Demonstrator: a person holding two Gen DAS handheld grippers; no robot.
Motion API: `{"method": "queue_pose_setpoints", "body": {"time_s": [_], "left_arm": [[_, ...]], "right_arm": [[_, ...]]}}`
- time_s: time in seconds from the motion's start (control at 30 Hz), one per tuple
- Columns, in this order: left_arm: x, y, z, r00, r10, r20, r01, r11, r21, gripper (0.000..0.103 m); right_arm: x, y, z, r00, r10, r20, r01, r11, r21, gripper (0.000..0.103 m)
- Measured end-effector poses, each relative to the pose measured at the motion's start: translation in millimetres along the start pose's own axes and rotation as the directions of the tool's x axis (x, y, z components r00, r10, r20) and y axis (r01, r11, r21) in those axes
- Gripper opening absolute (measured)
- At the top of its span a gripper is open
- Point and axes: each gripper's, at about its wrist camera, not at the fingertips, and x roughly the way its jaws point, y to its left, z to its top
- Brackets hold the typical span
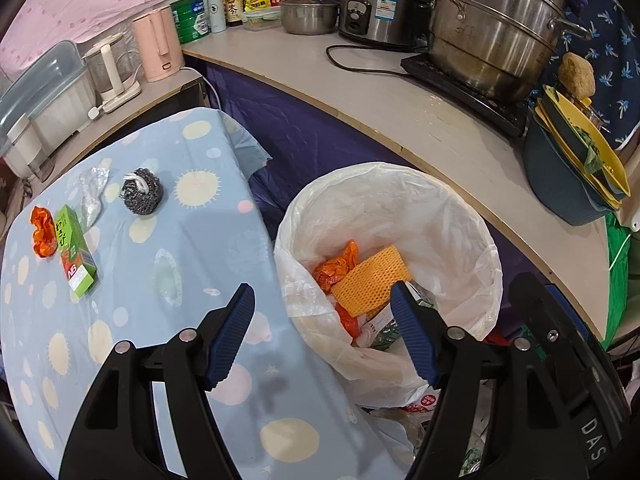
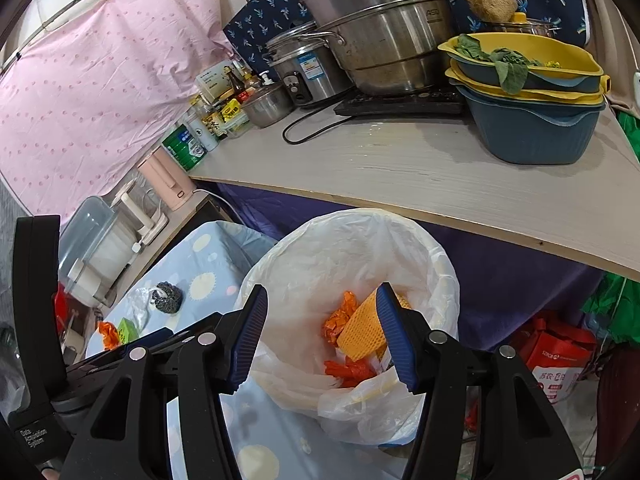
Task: Collect trash
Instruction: 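Move both grippers back over the table toward the wasabi box and scrubber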
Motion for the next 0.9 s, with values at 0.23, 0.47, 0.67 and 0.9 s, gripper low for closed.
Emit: {"method": "queue_pose_setpoints", "body": {"time_s": [0.23, 0.47, 0.67, 0.9], "left_arm": [[-6.6, 21.6, -4.4, 1.0, 0.006, 0.007, -0.006, 0.999, -0.037, 0.067], [-11.8, 54.7, -12.7, 1.0, 0.018, 0.005, -0.018, 0.996, -0.085, 0.068], [-19.1, 93.7, -19.4, 0.999, 0.047, 0.011, -0.045, 0.987, -0.153, 0.072], [-26.0, 142.1, -29.8, 0.997, 0.08, 0.003, -0.077, 0.97, -0.231, 0.074]], "right_arm": [[-0.2, 20.2, -5.0, 1.0, 0.013, -0.008, -0.013, 0.999, -0.035, 0.055], [2.6, 47.8, -14.9, 0.999, 0.029, -0.024, -0.031, 0.996, -0.082, 0.055], [5.9, 76.0, -25.1, 0.998, 0.044, -0.04, -0.049, 0.991, -0.124, 0.055], [15.3, 111.5, -39.2, 0.996, 0.062, -0.071, -0.074, 0.982, -0.176, 0.055]]}}
